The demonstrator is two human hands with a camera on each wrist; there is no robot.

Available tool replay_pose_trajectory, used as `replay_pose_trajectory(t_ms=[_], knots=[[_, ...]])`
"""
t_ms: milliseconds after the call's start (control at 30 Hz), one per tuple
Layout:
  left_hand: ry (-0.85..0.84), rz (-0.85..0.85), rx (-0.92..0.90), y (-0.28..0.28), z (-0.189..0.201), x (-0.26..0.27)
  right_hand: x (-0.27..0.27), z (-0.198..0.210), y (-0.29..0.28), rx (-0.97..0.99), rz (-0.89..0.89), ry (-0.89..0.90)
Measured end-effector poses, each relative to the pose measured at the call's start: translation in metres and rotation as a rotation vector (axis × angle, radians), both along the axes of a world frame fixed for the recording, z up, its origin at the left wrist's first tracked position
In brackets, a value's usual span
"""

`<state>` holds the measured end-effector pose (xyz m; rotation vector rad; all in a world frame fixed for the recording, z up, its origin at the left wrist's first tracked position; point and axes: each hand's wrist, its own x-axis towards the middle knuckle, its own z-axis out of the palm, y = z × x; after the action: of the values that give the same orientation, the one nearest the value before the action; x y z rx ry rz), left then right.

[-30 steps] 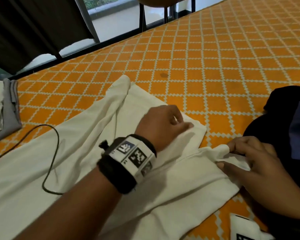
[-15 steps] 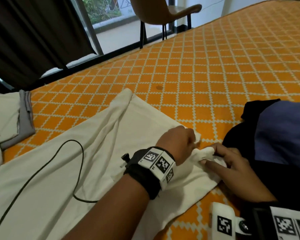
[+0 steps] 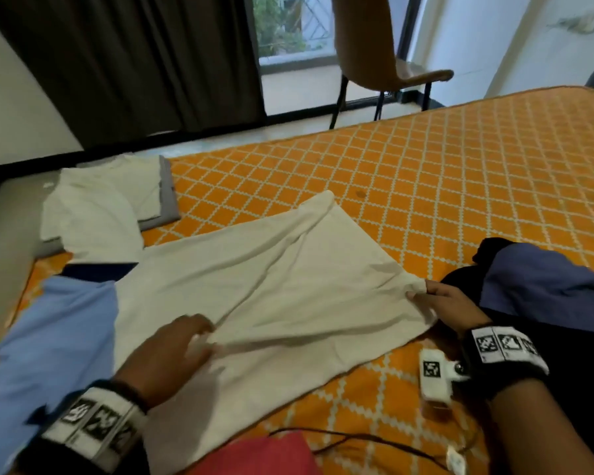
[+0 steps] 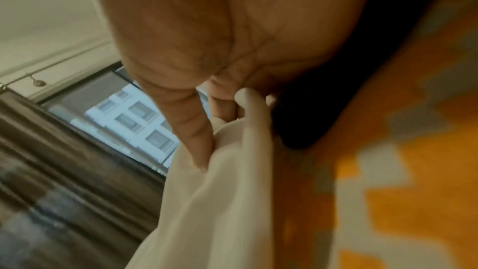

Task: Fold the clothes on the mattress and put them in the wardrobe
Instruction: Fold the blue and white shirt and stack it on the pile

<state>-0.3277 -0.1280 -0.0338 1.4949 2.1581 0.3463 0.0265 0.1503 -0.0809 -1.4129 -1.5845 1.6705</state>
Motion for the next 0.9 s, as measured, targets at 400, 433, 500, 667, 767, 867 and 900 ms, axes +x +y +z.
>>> replay_pose_trajectory(t_ms=[400,433,500,667,767,867,900], knots=[[0.076,0.25,-0.008,-0.198,-0.048,-0.096,-0.044,0.046,0.028,0.487,-0.172,-0.166],[0.085,0.255,0.002,-0.197,-0.048,-0.093,-0.048,0.041,0.032,0.485,-0.181,-0.221],[0.075,0.268,0.013,-0.195,-0.042,-0.083,-0.052,0.025,0.044,0.408,-0.146,-0.421],[0.024,0.169,0.011,-0.206,-0.042,-0.068,-0.063,0.013,0.048,0.283,-0.042,-0.675],[0.007,0.133,-0.088,-0.216,-0.054,-0.066,-0.06,0.008,0.05,0.297,0.013,-0.7],[-0.07,0.212,0.016,-0.214,-0.046,-0.073,-0.062,0.015,0.037,0.346,0.028,-0.697],[-0.071,0.266,0.086,-0.213,-0.041,-0.077,-0.062,0.018,0.033,0.375,0.0,-0.686]])
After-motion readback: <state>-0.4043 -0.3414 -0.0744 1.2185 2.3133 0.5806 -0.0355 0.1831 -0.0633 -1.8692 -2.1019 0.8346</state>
